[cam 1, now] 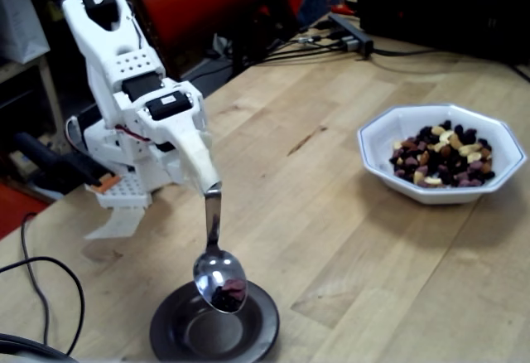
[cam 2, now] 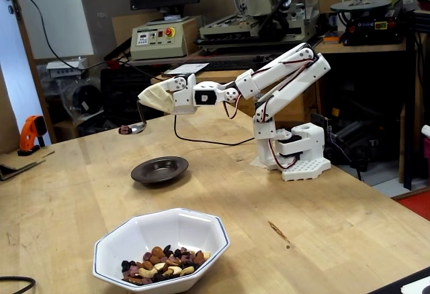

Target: Use spoon to transfer food from the white bowl to brown plate

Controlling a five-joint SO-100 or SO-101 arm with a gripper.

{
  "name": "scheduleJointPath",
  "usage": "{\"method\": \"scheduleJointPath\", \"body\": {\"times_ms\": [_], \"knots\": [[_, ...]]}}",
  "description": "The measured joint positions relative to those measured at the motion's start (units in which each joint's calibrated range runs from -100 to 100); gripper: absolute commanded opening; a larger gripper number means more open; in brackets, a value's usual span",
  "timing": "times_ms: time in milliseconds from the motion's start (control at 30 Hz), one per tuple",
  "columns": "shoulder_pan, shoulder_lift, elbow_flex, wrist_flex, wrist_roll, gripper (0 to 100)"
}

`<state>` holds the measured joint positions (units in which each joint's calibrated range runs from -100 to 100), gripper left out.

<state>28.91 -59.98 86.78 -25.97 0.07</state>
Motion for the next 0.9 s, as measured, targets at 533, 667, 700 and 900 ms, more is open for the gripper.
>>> {"method": "scheduleJointPath", "body": {"times_ms": [533,667,700,900], "knots": [[0.0,-8.4,7.2,0.2,0.0,4],[0.0,-10.5,7.6,3.9,0.7,4],[0.0,-11.0,7.6,5.2,1.3,4],[0.0,-15.6,7.6,14.5,4.8,4]]}}
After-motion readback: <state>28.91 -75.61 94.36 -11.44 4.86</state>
